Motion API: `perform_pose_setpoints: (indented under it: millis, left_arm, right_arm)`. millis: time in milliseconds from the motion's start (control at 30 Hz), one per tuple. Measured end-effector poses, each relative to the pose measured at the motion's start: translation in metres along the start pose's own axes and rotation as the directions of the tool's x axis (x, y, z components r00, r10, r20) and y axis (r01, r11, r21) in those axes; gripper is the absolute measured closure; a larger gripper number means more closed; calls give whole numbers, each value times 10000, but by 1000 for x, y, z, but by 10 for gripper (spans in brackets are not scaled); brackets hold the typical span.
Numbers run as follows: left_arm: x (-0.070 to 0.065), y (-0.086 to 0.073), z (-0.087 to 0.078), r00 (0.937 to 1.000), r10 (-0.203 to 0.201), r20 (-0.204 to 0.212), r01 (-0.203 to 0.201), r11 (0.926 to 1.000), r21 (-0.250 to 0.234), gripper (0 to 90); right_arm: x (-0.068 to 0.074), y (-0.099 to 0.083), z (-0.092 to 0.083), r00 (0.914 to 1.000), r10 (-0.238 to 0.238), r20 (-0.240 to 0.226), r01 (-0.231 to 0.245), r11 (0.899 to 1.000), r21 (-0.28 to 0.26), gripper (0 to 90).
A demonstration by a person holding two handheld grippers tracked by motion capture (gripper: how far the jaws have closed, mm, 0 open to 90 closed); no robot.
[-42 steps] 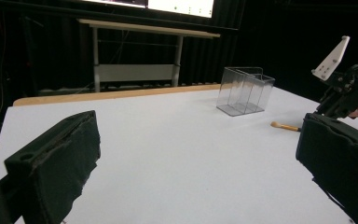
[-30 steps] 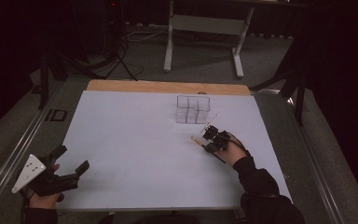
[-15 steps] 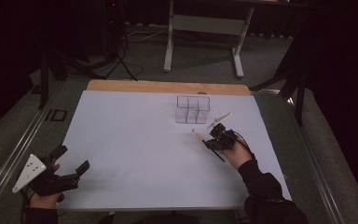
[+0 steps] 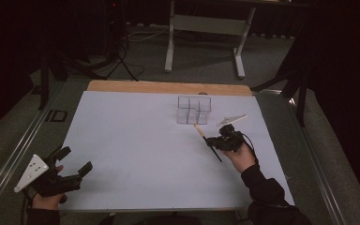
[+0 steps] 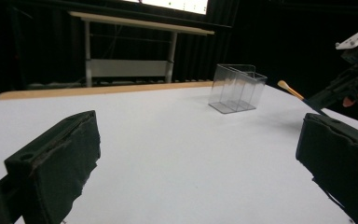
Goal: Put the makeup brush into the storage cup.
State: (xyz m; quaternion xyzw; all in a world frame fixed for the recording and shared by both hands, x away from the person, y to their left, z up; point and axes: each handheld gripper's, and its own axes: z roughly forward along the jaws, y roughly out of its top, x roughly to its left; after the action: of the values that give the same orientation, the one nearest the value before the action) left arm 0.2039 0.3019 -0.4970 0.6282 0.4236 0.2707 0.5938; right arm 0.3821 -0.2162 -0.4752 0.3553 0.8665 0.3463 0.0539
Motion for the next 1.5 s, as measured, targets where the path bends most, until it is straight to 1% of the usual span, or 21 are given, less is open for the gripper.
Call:
perform_pose_setpoints:
  millis: [200,267,300,400,467,567,633,667,700,800,867,967,1067,1167,1233,1333,1367,1400,1433,1467,1500]
  left_arm:
    - [-5,0,4,9994,-138,316,135,9999,84,0]
    - [-8,0,6,9981,-341,506,333,9993,167,0]
    - [-9,1,7,9976,-420,555,409,9989,210,0]
    - [-16,1,13,9952,-559,803,529,9978,393,0]
    - [-22,1,19,9938,-514,985,457,9972,600,0]
    - [-34,5,28,9876,-575,1462,463,9958,790,0]
    - [-37,6,31,9862,-552,1560,431,9959,801,0]
    - [-46,10,38,9802,-600,1885,459,9959,782,0]
    - [-49,11,41,9763,-689,2052,539,9955,775,0]
    - [-56,14,52,9669,-751,2439,525,9938,980,0]
    - [-61,16,61,9611,-672,2678,373,9926,1154,0]
    - [-66,18,73,9549,-590,2910,196,9905,1362,0]
    - [-71,19,86,9440,-852,3188,320,9852,1686,0]
    - [-77,19,99,9400,-996,3263,388,9815,1877,0]
    - [-80,19,107,9313,-1116,3467,438,9793,1975,0]
    - [-87,22,115,9320,-1003,3484,237,9758,2176,0]
    - [-88,22,118,9237,-978,3703,154,9755,2193,0]
    - [-91,23,120,9265,-881,3657,47,9748,2230,0]
    - [-94,24,123,9334,-720,3516,-88,9747,2232,0]
    - [-95,24,125,9313,-707,3574,-127,9741,2258,0]
    - [-97,25,128,9324,-647,3555,-189,9738,2268,0]
  right_arm:
    - [3,2,-3,9995,115,-286,-132,9980,-614,831]
    - [4,3,-4,9991,183,-379,-216,9958,-886,831]
    - [4,4,-4,9979,265,-593,-330,9934,-1103,831]
    - [4,5,-6,9964,453,-719,-553,9882,-1431,831]
    - [5,6,-7,9971,453,-616,-543,9865,-1543,831]
    - [6,7,-10,9974,435,-576,-535,9814,-1845,831]
    - [7,7,-12,9972,365,-646,-490,9780,-2028,831]
    - [8,7,-13,9975,334,-630,-462,9759,-2133,831]
    - [10,7,-14,9971,219,-733,-387,9710,-2360,831]
    - [14,7,-15,9960,148,-881,-376,9642,-2626,831]
    - [17,8,-14,9951,11,-985,-276,9630,-2679,831]
    - [22,11,-15,9940,-120,-1086,-192,9593,-2818,831]
    - [28,14,-17,9932,-195,-1147,-171,9506,-3100,830]
    - [33,17,-18,9937,-359,-1065,-16,9430,-3327,831]
    - [36,19,-17,9934,-435,-1065,45,9398,-3416,830]
    - [39,22,-16,9931,-499,-1064,97,9372,-3488,831]
    - [40,23,-16,9928,-512,-1083,100,9364,-3507,831]
    - [41,24,-16,9931,-542,-1037,141,9352,-3538,831]
    - [42,25,-17,9933,-565,-1003,169,9333,-3587,830]
    - [43,26,-17,9931,-578,-1024,167,9315,-3634,830]
    - [44,28,-18,9933,-599,-990,196,9303,-3664,830]
